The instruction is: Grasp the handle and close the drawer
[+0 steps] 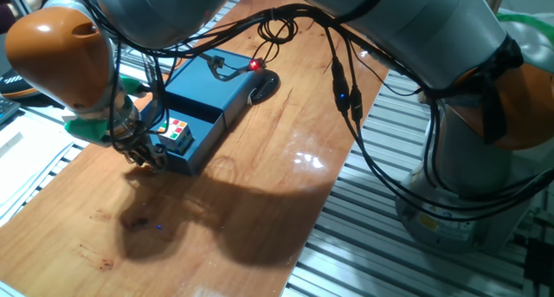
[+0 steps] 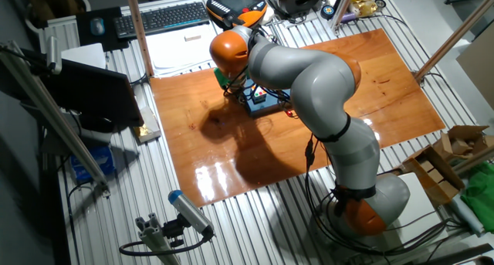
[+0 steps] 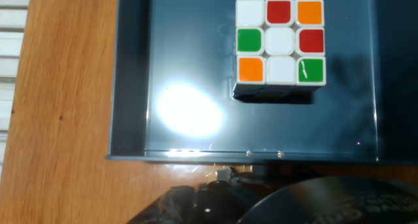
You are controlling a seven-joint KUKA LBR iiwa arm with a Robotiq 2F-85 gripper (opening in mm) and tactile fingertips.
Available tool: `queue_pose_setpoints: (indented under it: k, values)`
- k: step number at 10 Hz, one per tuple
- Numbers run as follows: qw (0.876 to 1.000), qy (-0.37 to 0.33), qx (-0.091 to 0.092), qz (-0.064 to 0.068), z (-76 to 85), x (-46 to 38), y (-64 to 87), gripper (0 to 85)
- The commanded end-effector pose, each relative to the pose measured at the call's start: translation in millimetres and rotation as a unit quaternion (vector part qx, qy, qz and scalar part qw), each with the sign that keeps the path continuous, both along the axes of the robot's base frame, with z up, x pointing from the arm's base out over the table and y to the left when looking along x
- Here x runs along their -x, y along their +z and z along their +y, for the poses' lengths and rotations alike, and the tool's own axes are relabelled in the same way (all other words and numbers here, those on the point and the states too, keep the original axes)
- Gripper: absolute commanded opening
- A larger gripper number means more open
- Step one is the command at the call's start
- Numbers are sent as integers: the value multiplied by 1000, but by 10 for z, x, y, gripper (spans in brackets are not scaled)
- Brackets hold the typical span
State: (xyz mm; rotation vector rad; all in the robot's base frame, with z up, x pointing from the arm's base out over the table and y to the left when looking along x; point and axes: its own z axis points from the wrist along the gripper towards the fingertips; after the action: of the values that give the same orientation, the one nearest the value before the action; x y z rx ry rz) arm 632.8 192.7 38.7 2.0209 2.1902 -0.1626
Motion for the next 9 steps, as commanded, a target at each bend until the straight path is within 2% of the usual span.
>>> queue_pose_setpoints:
  k: [1,2,5,6,9]
  values:
    - [1000,1,0,-1,-4,2,-9,380]
    - [1000,4,0,-1,-4,2,-11,287]
    - [1000,10,-1,-1,-4,5,-3,133]
    - [1000,11,-2,-2,-4,5,-1,40]
    - [1000,5,-3,-6,-4,6,6,20]
